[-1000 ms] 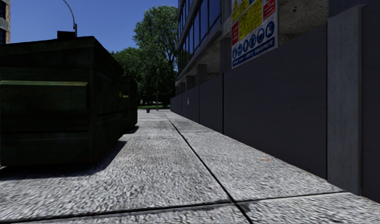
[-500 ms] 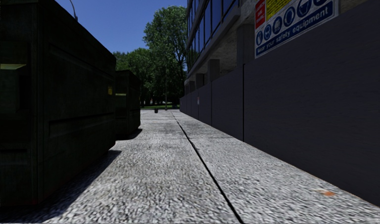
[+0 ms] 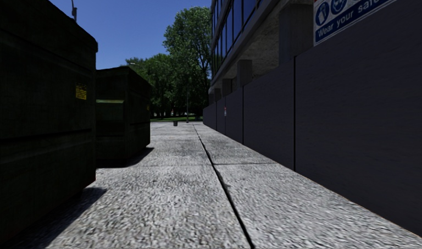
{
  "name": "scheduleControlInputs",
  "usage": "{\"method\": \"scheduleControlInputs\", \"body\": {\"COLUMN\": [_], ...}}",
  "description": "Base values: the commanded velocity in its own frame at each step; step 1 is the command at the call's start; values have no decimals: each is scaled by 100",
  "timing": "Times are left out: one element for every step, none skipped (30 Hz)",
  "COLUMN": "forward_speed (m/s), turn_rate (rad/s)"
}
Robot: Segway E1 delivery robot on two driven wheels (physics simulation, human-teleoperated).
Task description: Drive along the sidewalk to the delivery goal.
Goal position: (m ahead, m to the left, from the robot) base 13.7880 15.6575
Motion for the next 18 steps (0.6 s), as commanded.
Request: {"method": "scheduleControlInputs", "body": {"forward_speed": [200,200,200,200,200,200,200,200,200,200,200,200,200,200,200,200,200,200], "turn_rate": [38,39,39,39,39,39,39,39,39,39,39,39,37,37,37,34,24,0]}}
